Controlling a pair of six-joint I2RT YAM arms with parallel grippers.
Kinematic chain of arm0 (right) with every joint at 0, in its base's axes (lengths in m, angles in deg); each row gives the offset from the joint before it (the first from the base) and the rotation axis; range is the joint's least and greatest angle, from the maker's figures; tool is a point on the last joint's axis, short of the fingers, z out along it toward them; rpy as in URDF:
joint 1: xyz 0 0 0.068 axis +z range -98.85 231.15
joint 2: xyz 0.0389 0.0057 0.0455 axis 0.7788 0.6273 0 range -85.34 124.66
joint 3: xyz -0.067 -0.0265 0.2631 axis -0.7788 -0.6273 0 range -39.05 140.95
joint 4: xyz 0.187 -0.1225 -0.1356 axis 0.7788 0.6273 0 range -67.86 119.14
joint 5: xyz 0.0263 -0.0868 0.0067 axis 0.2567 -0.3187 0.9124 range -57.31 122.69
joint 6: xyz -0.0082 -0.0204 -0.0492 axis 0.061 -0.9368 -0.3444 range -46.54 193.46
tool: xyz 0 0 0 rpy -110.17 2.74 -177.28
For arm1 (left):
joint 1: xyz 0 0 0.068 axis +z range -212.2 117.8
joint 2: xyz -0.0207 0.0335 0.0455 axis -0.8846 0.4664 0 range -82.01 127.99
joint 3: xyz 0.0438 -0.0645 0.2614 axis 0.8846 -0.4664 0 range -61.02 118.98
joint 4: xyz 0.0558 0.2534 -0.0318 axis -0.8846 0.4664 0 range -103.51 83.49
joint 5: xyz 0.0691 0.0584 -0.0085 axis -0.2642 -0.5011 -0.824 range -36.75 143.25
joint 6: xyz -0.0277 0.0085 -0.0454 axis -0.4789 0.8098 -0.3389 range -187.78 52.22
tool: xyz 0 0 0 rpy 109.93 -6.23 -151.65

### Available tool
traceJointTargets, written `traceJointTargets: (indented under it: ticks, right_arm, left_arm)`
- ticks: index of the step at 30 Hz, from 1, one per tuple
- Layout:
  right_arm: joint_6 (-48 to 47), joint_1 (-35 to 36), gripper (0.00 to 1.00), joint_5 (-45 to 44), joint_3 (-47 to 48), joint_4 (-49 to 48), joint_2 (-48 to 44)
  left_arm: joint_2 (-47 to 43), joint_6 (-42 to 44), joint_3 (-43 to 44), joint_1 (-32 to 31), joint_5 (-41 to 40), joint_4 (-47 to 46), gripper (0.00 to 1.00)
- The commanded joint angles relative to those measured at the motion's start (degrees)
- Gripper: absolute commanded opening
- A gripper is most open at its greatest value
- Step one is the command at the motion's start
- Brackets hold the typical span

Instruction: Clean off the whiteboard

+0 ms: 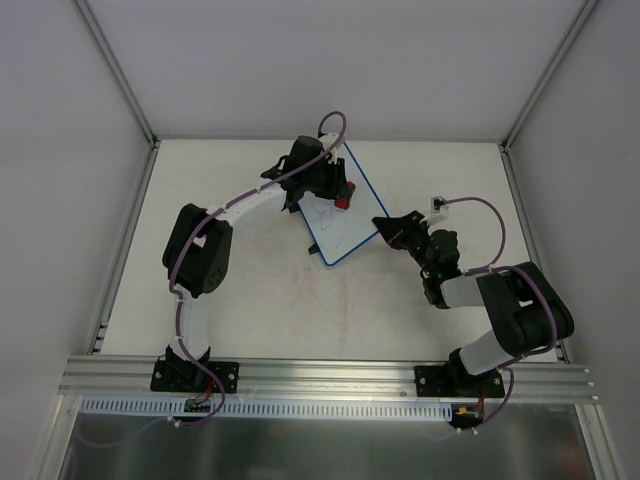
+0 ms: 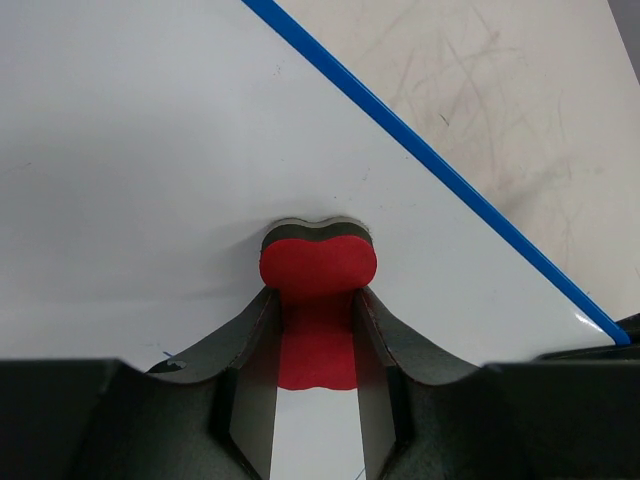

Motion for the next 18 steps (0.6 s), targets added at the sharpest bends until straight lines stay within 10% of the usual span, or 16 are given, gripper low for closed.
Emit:
traceJointTargets:
  ticks: [1,18]
  right_arm:
    - [-2.9,0.8,0.00,3.1,0.6,-4.2,0.5]
    - [-2.7,0.8,0.00,2.8,0.2,-4.6,0.4]
  left_arm:
    - [0.8,-1.5,-2.2,-1.4,1.8,1.2,0.00]
    - [1.2,-22.3,-12.1,10.9,-3.9,1.4,0.00]
